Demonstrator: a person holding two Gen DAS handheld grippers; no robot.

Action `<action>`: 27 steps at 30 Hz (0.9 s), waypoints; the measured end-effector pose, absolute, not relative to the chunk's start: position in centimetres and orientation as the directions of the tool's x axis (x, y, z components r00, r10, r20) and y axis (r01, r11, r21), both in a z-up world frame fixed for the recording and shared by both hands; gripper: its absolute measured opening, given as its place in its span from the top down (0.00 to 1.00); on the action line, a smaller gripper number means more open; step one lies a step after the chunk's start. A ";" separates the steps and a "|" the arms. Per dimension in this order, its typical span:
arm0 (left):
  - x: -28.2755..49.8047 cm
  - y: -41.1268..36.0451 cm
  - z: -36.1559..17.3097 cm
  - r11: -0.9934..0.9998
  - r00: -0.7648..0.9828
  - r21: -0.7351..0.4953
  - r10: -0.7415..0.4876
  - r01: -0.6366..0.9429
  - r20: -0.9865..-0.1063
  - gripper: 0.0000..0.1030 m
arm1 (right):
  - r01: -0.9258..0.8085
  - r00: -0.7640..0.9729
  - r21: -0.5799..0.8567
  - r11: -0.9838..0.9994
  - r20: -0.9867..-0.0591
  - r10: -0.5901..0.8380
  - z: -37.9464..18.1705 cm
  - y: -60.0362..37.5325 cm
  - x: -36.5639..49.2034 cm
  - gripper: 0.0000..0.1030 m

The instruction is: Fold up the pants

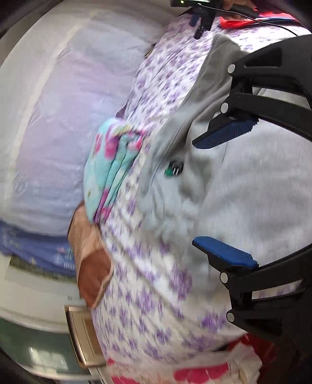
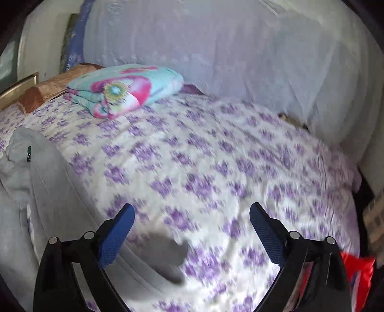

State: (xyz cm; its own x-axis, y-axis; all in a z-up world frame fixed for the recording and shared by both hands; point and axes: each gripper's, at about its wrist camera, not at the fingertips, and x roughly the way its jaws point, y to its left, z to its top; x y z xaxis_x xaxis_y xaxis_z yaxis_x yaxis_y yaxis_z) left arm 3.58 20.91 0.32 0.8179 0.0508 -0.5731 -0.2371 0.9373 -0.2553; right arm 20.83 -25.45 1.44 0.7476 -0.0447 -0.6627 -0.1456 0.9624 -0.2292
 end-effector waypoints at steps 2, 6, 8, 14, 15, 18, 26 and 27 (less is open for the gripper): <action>5.7 18.4 0.1 0.952 0.802 -0.239 0.009 -0.189 -0.597 0.29 | -0.095 0.725 -0.179 0.979 -0.687 -0.055 -0.8 -29.0 18.9 0.07; 7.7 14.8 -0.9 0.965 0.768 -0.217 -0.029 -0.144 -0.640 0.29 | -0.228 0.707 0.070 0.971 -0.674 0.215 -3.3 -32.5 14.4 0.08; 8.1 14.1 -1.5 0.965 0.749 -0.222 -0.044 -0.140 -0.661 0.28 | -0.307 0.653 0.208 0.929 -0.664 0.364 -4.6 -32.1 13.9 0.07; 8.6 13.6 -3.2 0.964 0.738 -0.189 0.010 -0.185 -0.674 0.23 | -0.254 0.578 0.480 0.840 -0.620 0.530 -8.0 -29.1 18.7 0.29; 8.7 13.8 -3.5 0.962 0.731 -0.174 0.037 -0.211 -0.682 0.22 | -0.249 0.576 0.499 0.830 -0.613 0.541 -8.0 -28.3 19.1 0.83; 9.1 15.3 -4.8 0.946 0.705 -0.207 0.032 -0.251 -0.708 0.22 | -0.227 0.699 0.416 0.881 -0.561 0.445 -3.6 -26.9 17.9 0.82; 9.9 16.7 -7.2 0.934 0.675 -0.199 0.057 -0.296 -0.735 0.21 | -0.086 0.822 0.011 0.996 -0.565 0.078 11.1 -18.0 21.2 0.04; 9.9 16.5 -7.2 0.936 0.675 -0.191 0.063 -0.296 -0.735 0.21 | -0.060 0.824 -0.056 0.997 -0.566 0.018 10.8 -16.5 23.1 0.04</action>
State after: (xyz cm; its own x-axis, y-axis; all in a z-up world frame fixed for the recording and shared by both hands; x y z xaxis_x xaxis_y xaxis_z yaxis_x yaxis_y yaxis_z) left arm 9.94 16.49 -7.22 0.6752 0.0635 -0.7349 -0.2959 0.9359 -0.1910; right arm 23.13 -16.55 10.81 0.8242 0.0179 -0.5660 -0.0602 0.9966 -0.0562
